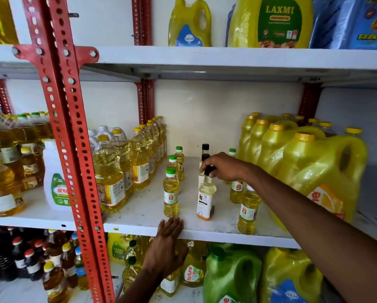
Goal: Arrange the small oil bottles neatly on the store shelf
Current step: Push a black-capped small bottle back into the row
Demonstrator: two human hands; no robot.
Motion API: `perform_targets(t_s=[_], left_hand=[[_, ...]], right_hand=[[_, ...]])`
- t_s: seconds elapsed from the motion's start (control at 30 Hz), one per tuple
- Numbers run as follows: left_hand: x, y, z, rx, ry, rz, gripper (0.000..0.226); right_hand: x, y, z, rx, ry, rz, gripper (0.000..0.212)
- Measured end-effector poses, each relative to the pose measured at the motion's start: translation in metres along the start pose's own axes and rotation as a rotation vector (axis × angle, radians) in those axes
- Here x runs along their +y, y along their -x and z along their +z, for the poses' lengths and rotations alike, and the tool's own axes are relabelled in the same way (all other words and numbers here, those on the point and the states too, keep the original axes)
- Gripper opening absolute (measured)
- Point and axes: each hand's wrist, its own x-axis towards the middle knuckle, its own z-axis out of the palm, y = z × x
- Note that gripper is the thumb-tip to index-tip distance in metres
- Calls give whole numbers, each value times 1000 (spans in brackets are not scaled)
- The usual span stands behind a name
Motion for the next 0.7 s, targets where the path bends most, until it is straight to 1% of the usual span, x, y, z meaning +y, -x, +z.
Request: perform_targets(t_s=[0.13,0.33,0.57,0.63,0.7], left_hand=[[-1,0,2,5,34,3,70],[-1,1,2,15,56,3,70],[0,0,1,6,72,-5,71],[0,0,0,6,70,-5,71],[1,0,-1,4,78,-7,71]], right_hand=[[-3,1,-1,10,-12,22,34],[-4,2,2,57,-6,33,39],[-9,6,6,137,-42,34,31],[-11,7,5,142,-47,49,32],[-12,8,5,133,-45,70,38]])
